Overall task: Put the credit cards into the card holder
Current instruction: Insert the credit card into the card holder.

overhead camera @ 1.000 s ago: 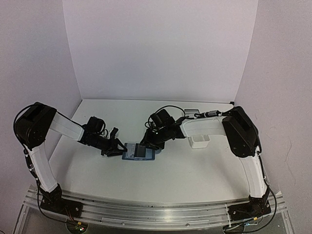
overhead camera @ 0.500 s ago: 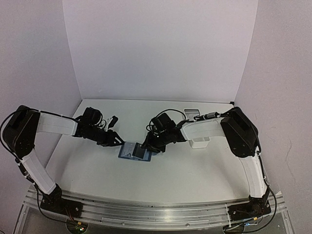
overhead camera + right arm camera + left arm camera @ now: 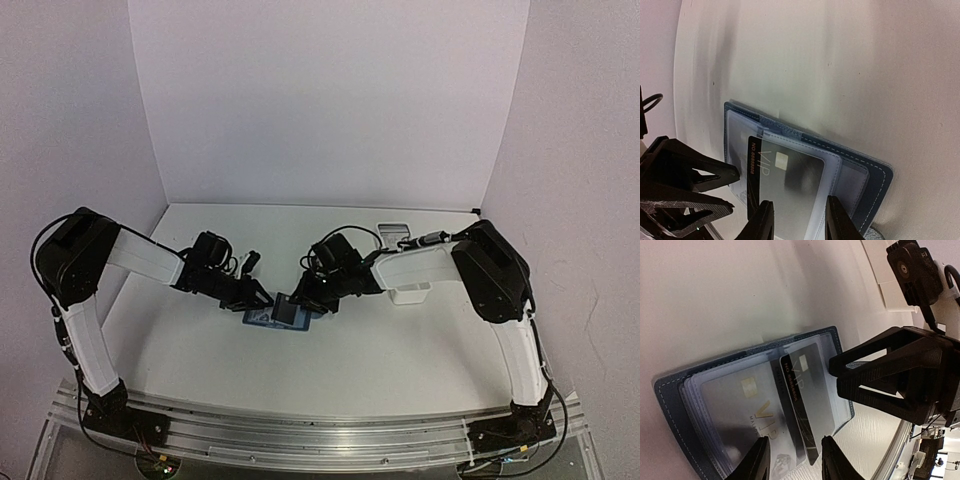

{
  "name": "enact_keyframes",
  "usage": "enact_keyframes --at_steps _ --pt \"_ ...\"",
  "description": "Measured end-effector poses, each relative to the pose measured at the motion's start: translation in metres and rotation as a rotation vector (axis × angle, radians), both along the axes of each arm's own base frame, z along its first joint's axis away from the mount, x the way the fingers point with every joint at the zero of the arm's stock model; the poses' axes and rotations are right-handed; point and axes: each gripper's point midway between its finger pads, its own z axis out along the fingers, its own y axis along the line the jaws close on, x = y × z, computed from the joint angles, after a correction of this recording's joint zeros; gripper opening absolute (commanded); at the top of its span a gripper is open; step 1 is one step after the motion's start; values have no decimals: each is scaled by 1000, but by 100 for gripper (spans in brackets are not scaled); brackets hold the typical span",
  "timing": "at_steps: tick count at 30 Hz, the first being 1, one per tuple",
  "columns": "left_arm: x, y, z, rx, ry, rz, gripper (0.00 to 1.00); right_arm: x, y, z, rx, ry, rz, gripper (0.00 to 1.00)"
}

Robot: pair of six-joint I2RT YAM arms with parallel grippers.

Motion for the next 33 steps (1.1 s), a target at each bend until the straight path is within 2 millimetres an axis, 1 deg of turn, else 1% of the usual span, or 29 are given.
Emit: enact_keyframes --at_steps 6,9,12,19,20,24,26,33 --pt "-1 -17 3 -31 -13 -14 25 1 1 0 14 -10 -3 32" --pt "-3 -23 0 -36 1 -18 24 1 0 0 19 -13 -4 32" --pt "-5 -23 -7 -29 24 -14 24 1 0 0 24 -15 -7 32" --pt "-5 -25 -8 -33 38 -3 24 1 -1 0 39 -20 -14 32" --pt "-5 -26 -8 -36 40 -3 23 1 -1 0 41 -20 -15 32" --pt "-4 -28 -12 -43 48 6 6 1 -1 1 46 -11 -24 36" --pt "-4 -28 -15 -42 58 17 0 0 -3 2 46 -5 -31 37" --pt "-2 -31 -14 -61 69 37 0 -5 -7 3 38 9 -35 37"
